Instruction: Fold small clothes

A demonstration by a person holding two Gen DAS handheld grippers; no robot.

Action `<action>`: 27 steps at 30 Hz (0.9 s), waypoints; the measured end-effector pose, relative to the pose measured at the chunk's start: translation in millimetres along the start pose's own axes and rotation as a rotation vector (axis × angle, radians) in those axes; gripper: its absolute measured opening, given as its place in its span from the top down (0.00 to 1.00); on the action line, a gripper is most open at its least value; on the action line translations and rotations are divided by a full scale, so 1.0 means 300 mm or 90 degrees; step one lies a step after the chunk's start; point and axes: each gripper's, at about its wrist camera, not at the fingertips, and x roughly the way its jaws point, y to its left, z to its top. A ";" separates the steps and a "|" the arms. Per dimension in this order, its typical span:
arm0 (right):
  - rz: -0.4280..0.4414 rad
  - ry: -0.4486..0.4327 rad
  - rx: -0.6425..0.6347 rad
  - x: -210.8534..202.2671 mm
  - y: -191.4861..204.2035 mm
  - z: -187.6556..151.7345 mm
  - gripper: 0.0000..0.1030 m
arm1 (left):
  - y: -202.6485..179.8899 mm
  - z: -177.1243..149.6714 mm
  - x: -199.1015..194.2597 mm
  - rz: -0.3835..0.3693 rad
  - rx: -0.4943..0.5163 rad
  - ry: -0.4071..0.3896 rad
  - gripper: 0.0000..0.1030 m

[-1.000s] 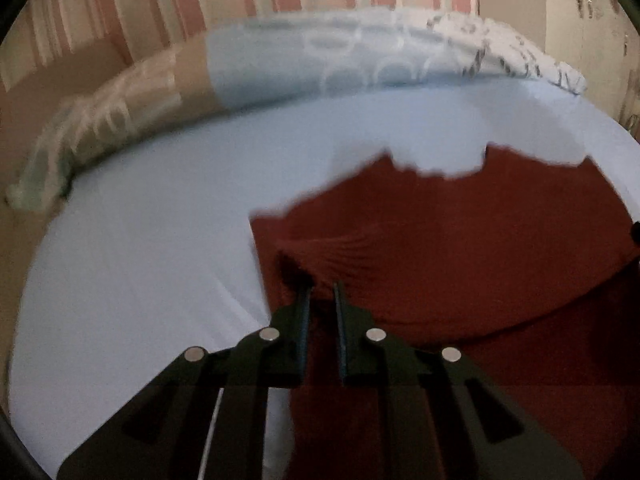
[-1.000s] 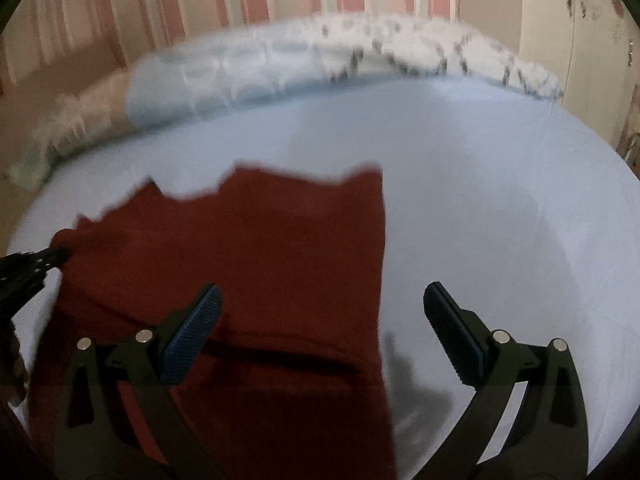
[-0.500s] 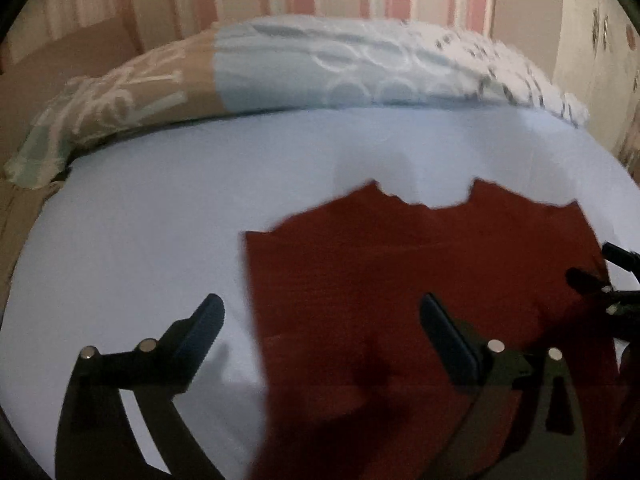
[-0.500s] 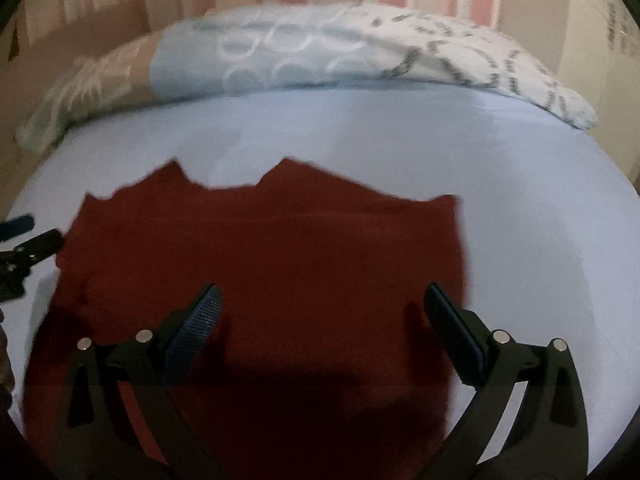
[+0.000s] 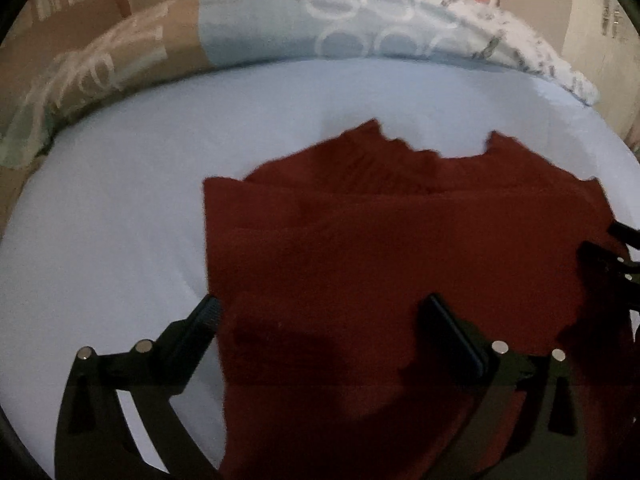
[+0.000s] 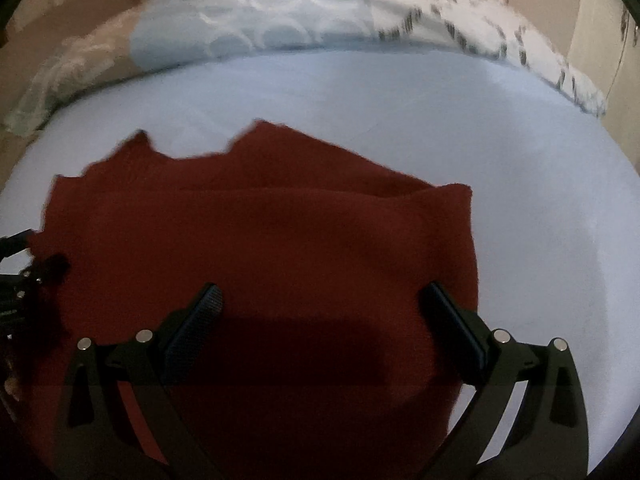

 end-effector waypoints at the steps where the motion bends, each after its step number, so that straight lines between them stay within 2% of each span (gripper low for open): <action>1: 0.016 -0.020 0.005 -0.041 0.009 -0.017 0.03 | -0.002 -0.016 -0.027 -0.005 0.000 -0.012 0.02; 4: 0.037 -0.056 0.022 -0.136 0.041 -0.068 0.03 | -0.013 -0.070 -0.111 -0.003 -0.001 -0.048 0.02; 8: 0.005 -0.084 -0.009 -0.222 0.107 -0.140 0.03 | -0.047 -0.153 -0.213 0.017 0.022 -0.084 0.02; 10: -0.017 -0.087 -0.015 -0.245 0.132 -0.176 0.03 | -0.050 -0.177 -0.223 0.029 0.023 -0.079 0.02; 15: -0.023 -0.076 -0.011 -0.269 0.167 -0.243 0.03 | -0.018 -0.282 -0.254 -0.019 -0.021 -0.046 0.02; 17: -0.019 -0.074 -0.008 -0.294 0.179 -0.279 0.03 | -0.003 -0.328 -0.277 -0.023 -0.041 -0.036 0.02; 21: -0.020 -0.074 -0.004 -0.359 0.193 -0.361 0.03 | 0.038 -0.410 -0.348 -0.022 -0.079 -0.023 0.02; 27: -0.033 -0.076 0.008 -0.488 0.215 -0.474 0.03 | 0.065 -0.534 -0.492 0.010 -0.088 -0.026 0.02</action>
